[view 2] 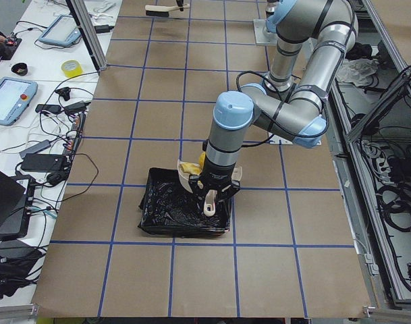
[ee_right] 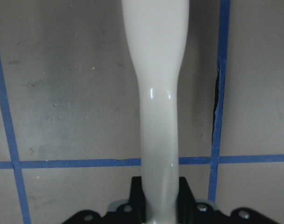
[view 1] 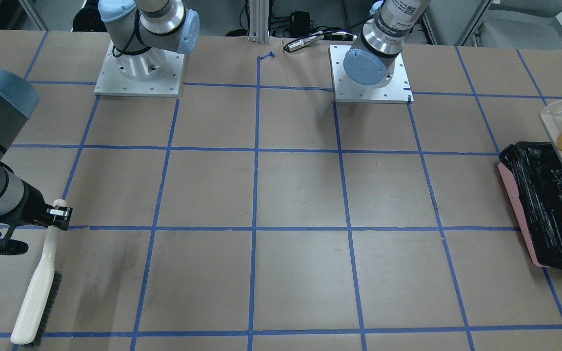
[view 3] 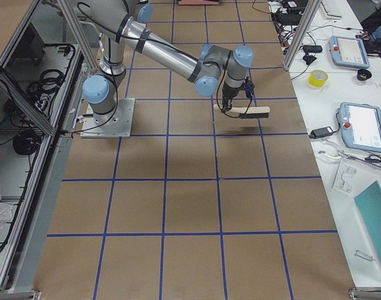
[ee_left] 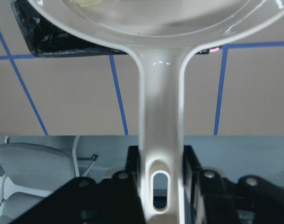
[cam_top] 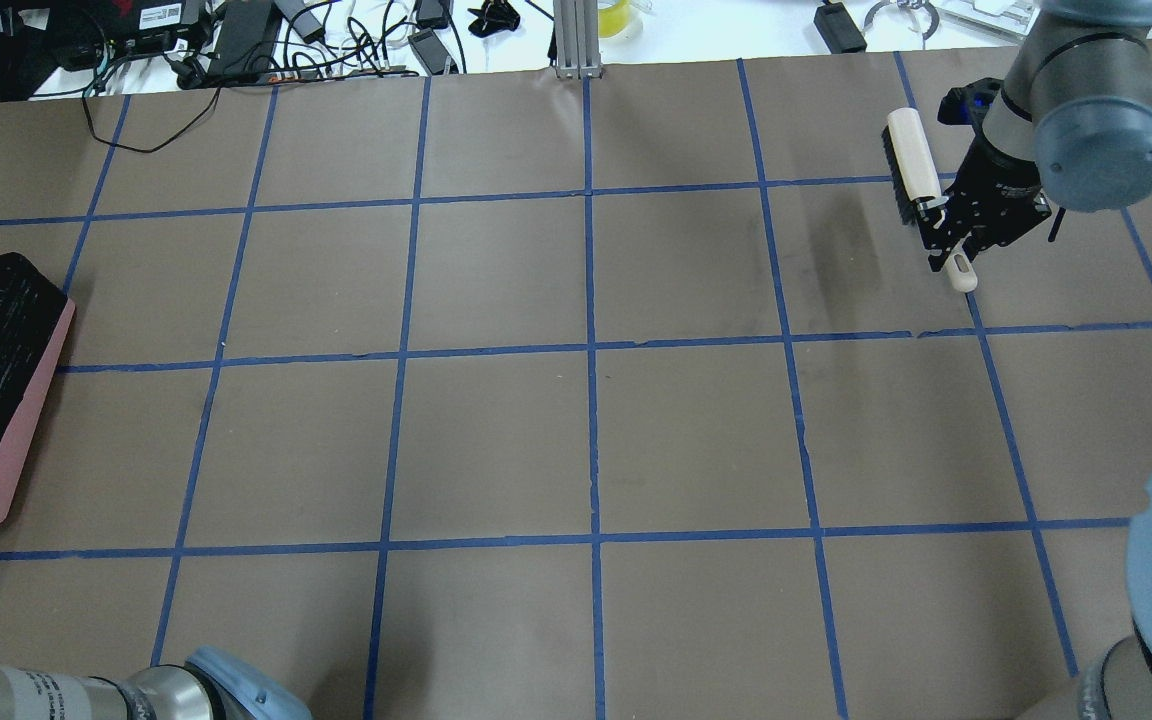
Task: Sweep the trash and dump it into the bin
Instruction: 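Tip the dustpan over the black bag while the right gripper sets the brush down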
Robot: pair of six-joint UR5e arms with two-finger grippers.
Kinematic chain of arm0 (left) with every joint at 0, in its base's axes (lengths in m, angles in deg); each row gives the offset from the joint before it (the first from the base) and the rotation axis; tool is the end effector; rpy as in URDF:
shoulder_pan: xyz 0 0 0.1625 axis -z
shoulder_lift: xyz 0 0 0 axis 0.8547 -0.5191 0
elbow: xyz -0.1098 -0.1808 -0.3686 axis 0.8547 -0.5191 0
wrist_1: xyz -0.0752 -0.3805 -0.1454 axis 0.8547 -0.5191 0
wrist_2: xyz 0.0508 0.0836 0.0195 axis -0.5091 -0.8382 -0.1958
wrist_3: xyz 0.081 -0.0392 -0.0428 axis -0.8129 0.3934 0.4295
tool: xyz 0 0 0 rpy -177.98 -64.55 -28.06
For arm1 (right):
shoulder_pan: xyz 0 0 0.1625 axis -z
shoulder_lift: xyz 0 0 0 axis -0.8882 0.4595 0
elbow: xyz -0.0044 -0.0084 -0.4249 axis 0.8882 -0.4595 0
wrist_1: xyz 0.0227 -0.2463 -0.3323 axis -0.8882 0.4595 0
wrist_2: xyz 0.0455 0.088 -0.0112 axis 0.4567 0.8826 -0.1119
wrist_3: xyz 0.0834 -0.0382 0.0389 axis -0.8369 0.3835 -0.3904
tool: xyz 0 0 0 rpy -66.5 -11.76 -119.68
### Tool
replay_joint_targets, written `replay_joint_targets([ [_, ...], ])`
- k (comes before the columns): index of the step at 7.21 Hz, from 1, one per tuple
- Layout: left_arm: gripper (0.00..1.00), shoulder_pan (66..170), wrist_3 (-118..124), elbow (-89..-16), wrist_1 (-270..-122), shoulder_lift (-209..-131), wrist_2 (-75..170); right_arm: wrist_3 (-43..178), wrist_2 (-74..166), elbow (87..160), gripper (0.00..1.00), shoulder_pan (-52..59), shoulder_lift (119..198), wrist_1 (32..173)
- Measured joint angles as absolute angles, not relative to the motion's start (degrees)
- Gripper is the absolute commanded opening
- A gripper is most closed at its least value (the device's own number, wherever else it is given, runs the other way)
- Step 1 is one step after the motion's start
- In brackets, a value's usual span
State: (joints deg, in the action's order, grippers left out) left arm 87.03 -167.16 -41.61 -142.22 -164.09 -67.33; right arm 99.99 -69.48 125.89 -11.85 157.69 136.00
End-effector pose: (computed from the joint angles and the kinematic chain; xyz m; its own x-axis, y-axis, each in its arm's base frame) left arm 0.4896 -0.4085 0.4962 0.0788 0.9902 -0.1157 0.9233 -0.0288 0.3831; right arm -0.0347 -0.6067 0.2775 -0.9998 -0.0084 0.0162 -0.0066 0.9940 0.1092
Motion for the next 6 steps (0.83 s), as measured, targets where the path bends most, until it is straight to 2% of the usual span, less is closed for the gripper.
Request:
replay_joint_targets([
  [6, 0.00, 88.02, -170.85, -48.39, -115.20, -168.52, -68.88, 102.72, -69.35, 129.15, 0.00, -7.84, 157.73, 136.23],
])
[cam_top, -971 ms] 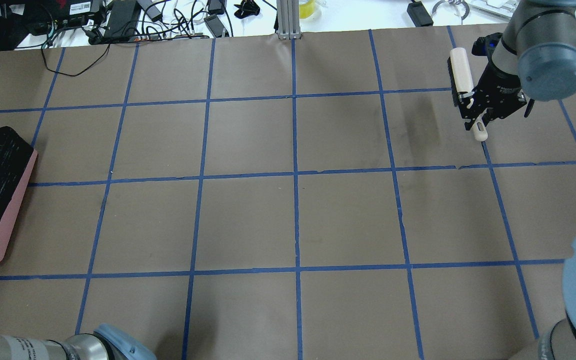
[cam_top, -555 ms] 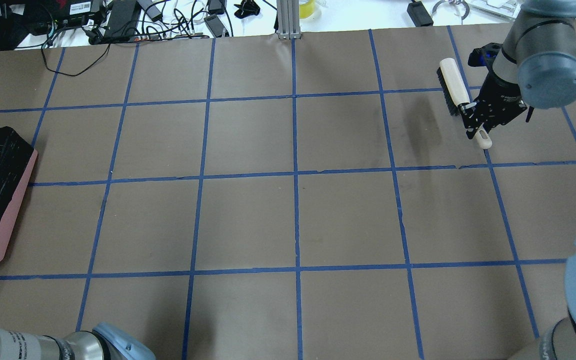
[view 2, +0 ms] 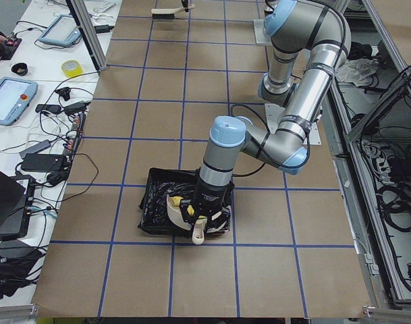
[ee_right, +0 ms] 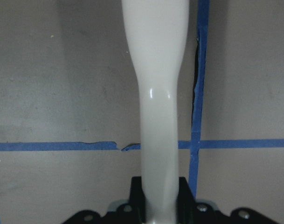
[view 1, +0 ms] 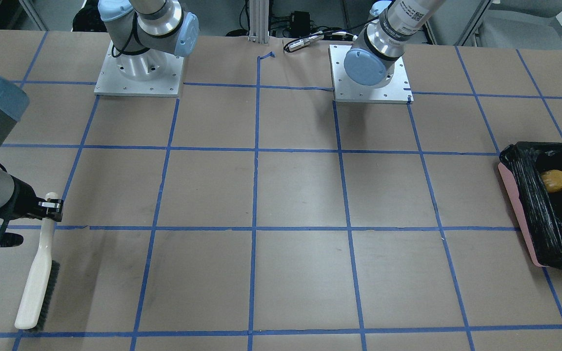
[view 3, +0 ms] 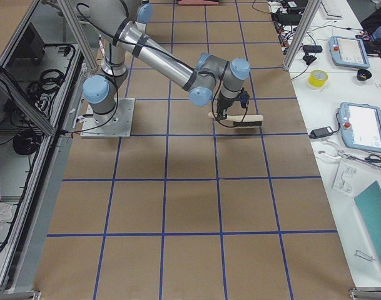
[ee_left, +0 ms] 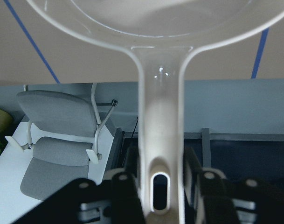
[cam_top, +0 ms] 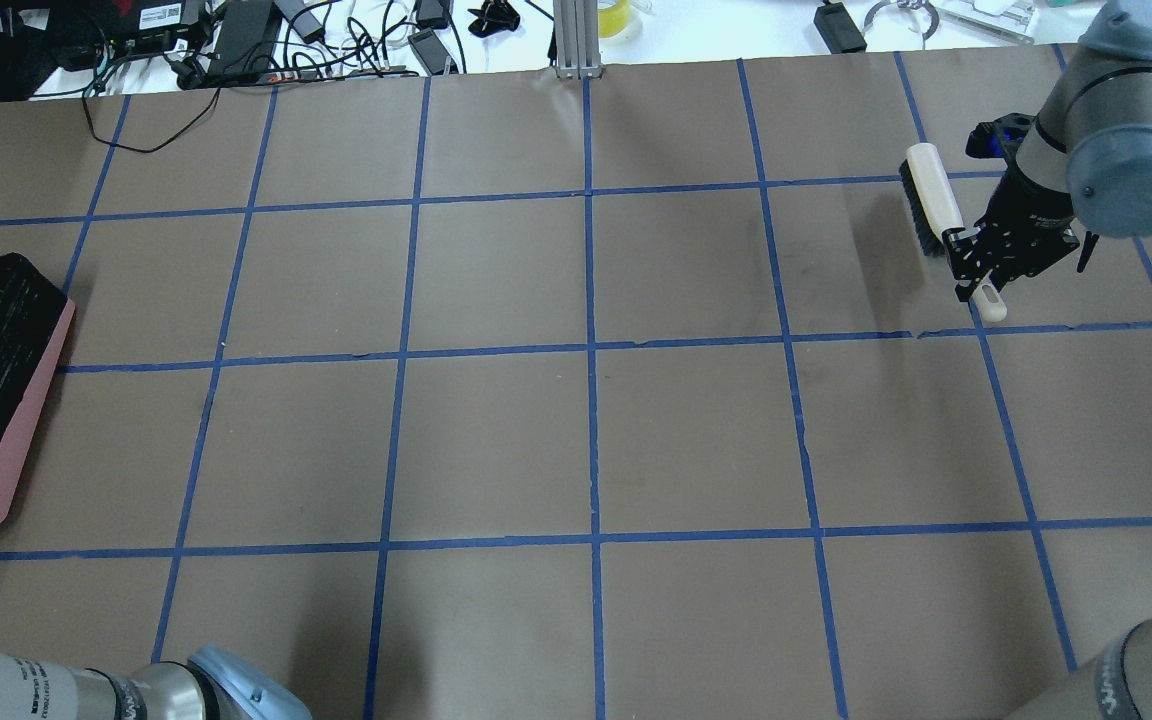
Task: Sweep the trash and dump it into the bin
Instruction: 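Tip the dustpan over the black bag while the right gripper sets the brush down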
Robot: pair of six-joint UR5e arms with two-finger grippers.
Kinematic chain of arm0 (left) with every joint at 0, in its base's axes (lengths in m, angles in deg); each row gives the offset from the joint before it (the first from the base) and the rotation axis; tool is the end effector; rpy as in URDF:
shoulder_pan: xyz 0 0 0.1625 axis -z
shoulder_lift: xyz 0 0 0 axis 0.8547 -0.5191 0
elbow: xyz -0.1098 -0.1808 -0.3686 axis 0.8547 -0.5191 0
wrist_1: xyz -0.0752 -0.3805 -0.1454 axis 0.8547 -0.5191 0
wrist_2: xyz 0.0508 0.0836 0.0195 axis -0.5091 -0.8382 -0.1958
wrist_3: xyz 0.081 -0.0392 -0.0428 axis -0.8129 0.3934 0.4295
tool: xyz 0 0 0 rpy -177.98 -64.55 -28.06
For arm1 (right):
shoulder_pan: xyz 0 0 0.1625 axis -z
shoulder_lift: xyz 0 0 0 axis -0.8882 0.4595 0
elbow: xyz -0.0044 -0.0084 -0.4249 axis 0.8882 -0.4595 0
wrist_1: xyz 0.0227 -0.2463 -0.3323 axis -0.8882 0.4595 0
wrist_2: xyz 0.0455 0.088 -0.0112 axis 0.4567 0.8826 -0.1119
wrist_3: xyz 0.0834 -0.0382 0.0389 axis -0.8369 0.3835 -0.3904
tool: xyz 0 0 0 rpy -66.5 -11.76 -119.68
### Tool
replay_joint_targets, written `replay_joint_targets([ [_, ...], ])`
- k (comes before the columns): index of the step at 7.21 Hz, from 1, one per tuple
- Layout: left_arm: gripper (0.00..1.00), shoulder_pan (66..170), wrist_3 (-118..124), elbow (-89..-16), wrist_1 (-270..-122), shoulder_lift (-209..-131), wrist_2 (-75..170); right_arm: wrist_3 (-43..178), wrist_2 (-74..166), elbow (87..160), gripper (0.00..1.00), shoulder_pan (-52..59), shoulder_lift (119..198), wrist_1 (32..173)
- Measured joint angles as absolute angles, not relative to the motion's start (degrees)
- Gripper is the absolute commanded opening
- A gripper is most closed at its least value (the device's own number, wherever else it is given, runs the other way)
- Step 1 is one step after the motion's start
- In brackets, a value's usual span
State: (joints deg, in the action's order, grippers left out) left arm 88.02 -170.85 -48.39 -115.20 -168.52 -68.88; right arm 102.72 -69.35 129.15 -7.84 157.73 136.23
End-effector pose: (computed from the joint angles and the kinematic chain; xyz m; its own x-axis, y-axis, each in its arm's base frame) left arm 0.5081 -0.4282 0.4494 0.1733 0.9714 -0.1620 0.7883 -0.0382 0.6141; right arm -0.0714 -0.5874 0.2536 -0.9999 0.0145 -0.0079 0.0130 0.9873 0.1581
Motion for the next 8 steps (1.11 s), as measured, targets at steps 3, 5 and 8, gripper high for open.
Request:
replay_joint_targets([
  [3, 0.00, 95.46, -175.23, -49.24, -110.33, -167.17, -78.65, 102.74, -69.24, 130.37, 0.00, -6.76, 157.83, 135.63],
  [5, 0.00, 99.05, -178.95, -51.06, -103.06, -166.70, -82.24, 103.02, -69.18, 130.84, 0.10, -6.48, 157.73, 136.15],
  [8, 0.00, 100.65, -176.11, -49.58, -108.34, -165.77, -79.98, 103.16, -69.15, 130.91, 0.81, -6.44, 157.66, 136.09],
])
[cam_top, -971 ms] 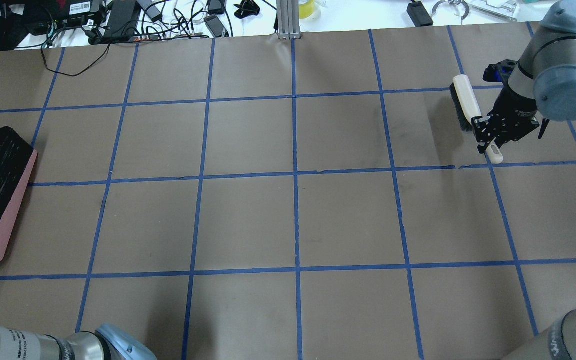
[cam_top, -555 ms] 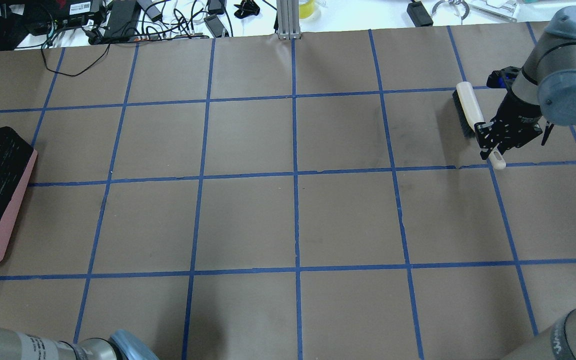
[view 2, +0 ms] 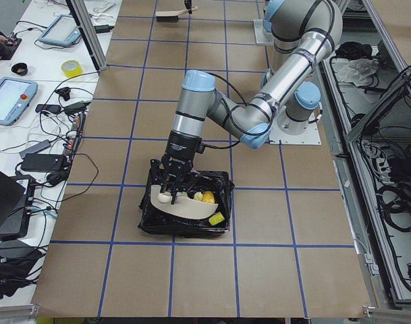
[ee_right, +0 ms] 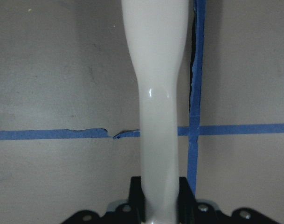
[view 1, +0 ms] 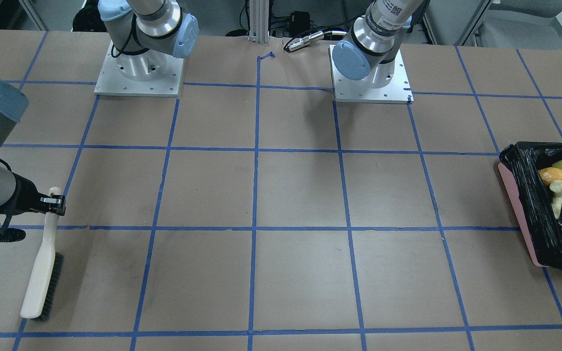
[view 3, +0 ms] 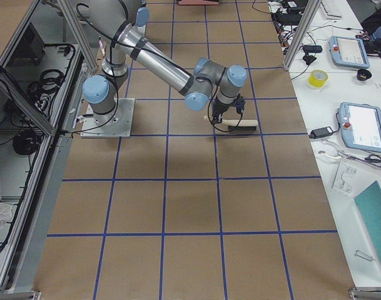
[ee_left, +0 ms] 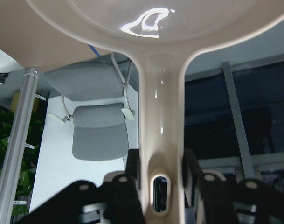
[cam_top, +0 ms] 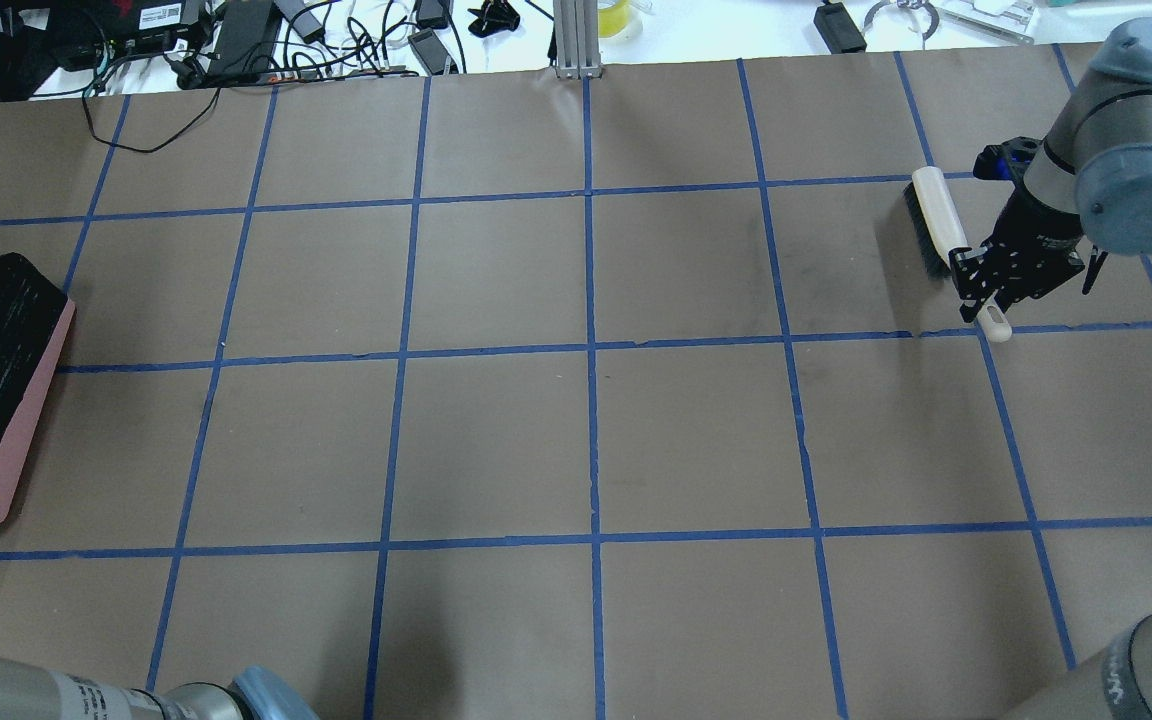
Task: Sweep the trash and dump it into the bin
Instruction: 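Tip the dustpan over the black bag while the right gripper sets the brush down, then lower the empty dustpan with the left gripper while the right gripper releases the brush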
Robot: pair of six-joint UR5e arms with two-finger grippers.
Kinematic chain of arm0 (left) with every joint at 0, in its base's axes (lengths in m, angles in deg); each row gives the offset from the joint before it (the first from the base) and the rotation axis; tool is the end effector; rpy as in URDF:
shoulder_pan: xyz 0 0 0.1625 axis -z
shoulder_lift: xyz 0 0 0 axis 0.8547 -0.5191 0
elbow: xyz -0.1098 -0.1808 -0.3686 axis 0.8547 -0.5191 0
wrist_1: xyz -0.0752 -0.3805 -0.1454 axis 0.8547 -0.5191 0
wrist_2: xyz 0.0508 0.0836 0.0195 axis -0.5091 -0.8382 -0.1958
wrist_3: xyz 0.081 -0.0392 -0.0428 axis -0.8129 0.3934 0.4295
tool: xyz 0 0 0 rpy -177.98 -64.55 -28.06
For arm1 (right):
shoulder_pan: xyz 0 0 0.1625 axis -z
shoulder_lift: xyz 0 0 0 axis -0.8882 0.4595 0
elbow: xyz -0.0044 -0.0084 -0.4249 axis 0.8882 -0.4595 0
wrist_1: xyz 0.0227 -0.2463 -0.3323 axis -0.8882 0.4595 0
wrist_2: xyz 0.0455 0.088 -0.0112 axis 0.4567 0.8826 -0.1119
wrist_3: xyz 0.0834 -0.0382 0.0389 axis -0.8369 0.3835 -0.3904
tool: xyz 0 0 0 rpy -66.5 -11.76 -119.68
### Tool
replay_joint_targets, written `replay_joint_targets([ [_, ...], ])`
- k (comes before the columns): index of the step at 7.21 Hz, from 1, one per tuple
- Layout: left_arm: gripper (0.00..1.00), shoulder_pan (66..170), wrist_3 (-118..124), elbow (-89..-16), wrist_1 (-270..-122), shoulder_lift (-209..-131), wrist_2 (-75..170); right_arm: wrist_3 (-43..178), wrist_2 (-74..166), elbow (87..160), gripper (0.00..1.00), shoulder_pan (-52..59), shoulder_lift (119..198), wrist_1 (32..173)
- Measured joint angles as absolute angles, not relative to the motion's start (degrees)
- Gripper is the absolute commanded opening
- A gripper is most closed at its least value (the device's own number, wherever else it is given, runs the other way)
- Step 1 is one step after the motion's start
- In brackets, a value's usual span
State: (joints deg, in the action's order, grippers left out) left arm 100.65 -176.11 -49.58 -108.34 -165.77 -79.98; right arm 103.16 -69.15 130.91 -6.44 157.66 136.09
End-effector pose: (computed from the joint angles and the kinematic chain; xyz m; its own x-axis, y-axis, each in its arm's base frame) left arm 0.4008 -0.5022 0.4887 0.3399 0.9403 -0.0181 0.6145 -0.2075 0.7611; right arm -0.0819 -0.5765 0.2398 -0.9992 0.0324 -0.0236 0.0274 0.9816 0.1889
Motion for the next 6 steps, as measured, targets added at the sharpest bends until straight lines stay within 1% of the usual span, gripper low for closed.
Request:
replay_joint_targets([
  [1, 0.00, 101.50, -172.58, -47.05, -117.26, -164.53, -76.56, 103.12, -69.15, 130.91, 0.99, -6.44, 157.66, 136.02],
  [3, 0.00, 103.02, -166.93, -42.30, -134.47, -163.22, -68.43, 102.83, -69.17, 130.68, 1.00, -6.44, 157.94, 135.90],
  [5, 0.00, 108.02, -155.39, -41.20, -148.06, -161.19, -62.45, 102.67, -69.26, 129.65, 1.00, -6.45, 160.04, 135.05],
  [6, 0.00, 112.42, -149.34, -41.86, -151.55, -160.82, -61.73, 102.47, -69.22, 129.00, 1.00, -6.57, 162.59, 133.51],
])
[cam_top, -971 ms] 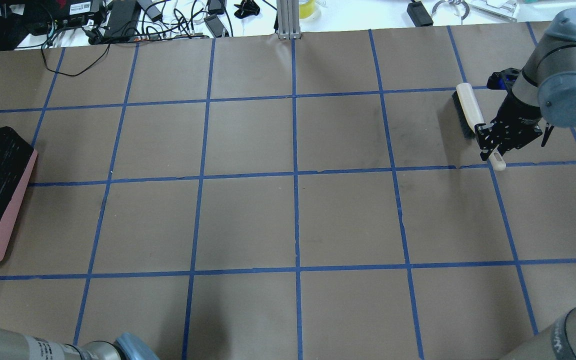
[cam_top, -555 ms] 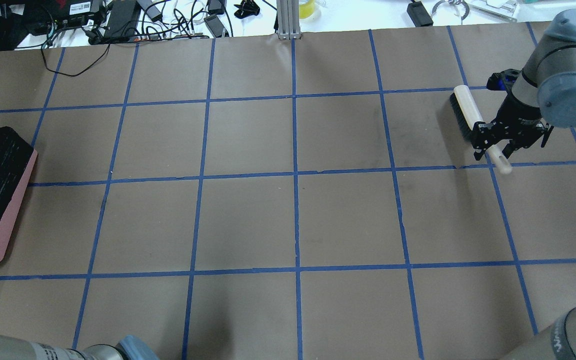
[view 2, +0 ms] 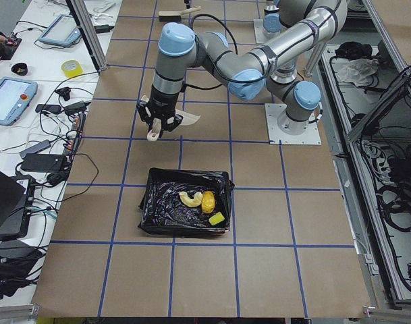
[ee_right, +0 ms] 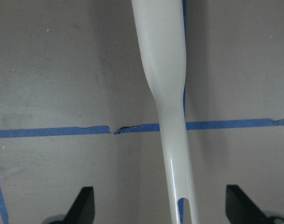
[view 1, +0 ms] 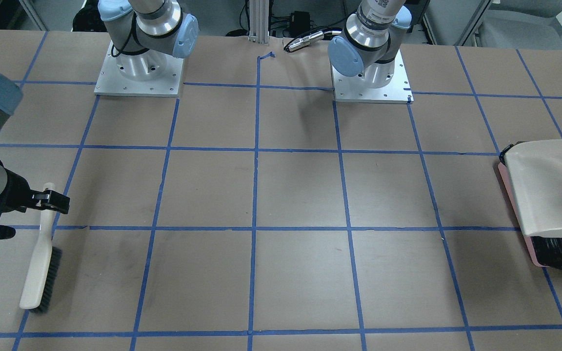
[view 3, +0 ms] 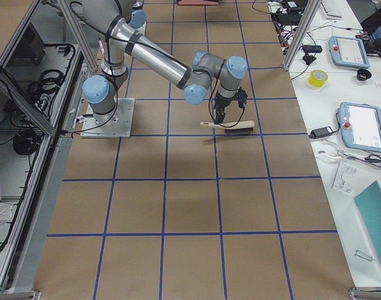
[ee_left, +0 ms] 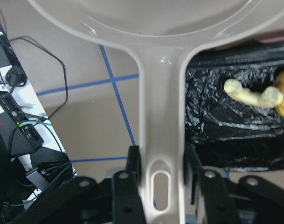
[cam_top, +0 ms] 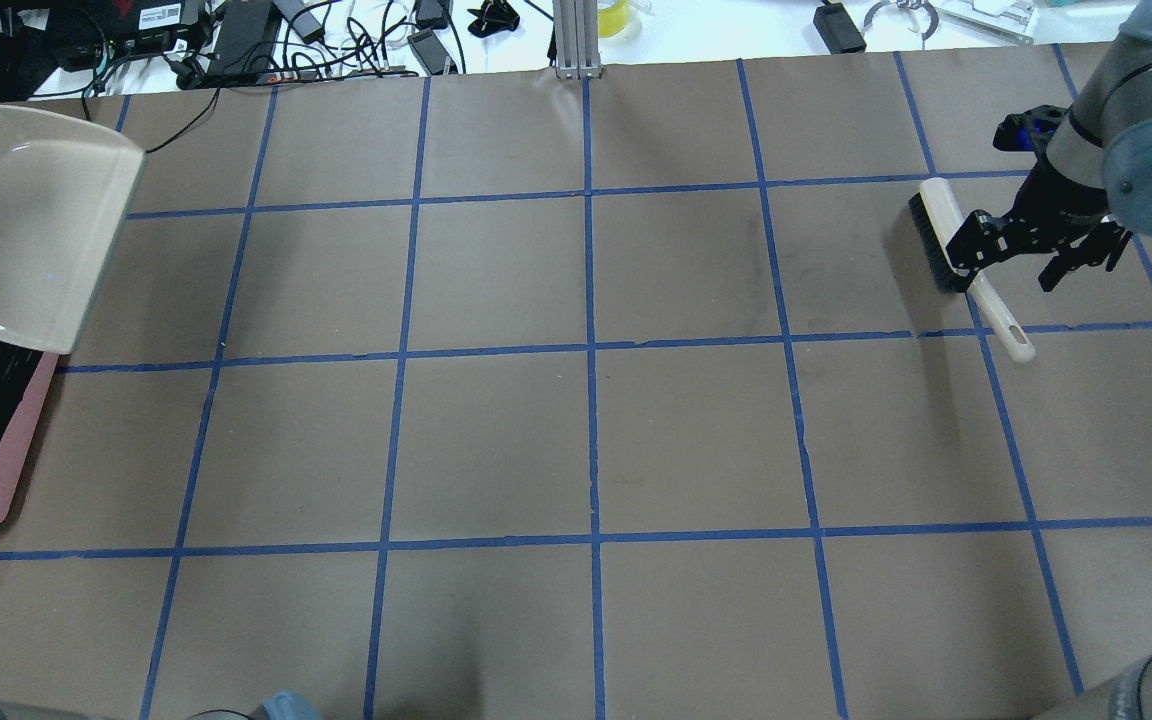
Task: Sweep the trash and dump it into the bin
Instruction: 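Lower the empty dustpan with the left gripper while the right gripper releases the brush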
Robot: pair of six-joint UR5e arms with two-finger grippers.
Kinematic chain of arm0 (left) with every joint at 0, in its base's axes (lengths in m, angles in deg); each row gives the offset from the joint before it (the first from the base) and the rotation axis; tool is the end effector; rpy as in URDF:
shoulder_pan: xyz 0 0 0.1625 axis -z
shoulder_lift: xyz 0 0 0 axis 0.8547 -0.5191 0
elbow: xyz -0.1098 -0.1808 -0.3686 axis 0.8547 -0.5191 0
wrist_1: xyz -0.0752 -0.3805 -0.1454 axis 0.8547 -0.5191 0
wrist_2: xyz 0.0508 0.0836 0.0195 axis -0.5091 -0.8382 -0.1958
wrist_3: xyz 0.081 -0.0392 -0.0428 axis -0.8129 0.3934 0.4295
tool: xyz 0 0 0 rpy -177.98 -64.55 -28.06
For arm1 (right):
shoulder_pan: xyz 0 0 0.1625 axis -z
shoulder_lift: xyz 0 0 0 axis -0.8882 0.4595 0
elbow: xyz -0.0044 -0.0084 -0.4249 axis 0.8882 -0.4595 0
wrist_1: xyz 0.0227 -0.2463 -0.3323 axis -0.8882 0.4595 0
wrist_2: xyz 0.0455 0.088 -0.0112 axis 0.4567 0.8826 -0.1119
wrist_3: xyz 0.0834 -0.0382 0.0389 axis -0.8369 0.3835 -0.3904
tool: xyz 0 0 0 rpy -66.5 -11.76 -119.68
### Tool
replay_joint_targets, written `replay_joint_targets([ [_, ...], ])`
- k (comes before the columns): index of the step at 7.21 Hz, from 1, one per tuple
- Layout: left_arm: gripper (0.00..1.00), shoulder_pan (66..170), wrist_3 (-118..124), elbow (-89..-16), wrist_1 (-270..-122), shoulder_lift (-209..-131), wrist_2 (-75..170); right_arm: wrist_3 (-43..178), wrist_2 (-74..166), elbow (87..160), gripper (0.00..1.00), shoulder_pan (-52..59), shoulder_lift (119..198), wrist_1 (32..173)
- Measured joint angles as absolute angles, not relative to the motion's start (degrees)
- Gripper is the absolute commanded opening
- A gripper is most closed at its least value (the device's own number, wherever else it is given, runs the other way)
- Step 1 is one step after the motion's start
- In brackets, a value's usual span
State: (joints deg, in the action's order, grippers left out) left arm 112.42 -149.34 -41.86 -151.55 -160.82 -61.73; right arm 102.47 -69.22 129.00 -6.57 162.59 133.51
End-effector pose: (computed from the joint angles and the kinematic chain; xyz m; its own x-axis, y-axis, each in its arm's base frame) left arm 0.2419 -0.5611 0.5079 0.2211 0.9488 -0.2255 0.9650 -0.1793 0.1915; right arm -0.0791 -0.5725 0.2991 -0.9991 0.0412 0.0033 0.0413 0.9919 0.1199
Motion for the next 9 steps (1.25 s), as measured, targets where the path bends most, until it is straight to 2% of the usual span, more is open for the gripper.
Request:
replay_joint_targets([
  [2, 0.00, 122.46, -134.24, -47.65, -154.32, -161.76, -61.22, 98.78, -68.18, 126.03, 1.00, -7.10, 169.48, 126.87],
  [4, 0.00, 128.14, -125.01, -52.67, -152.39, -165.31, -60.96, 93.03, -66.09, 121.83, 1.00, -8.28, 174.61, 119.40],
  [9, 0.00, 134.65, -119.90, -54.34, -145.81, -172.58, -64.97, 76.46, -67.02, 120.82, 1.00, -24.47, 178.15, 116.89],
])
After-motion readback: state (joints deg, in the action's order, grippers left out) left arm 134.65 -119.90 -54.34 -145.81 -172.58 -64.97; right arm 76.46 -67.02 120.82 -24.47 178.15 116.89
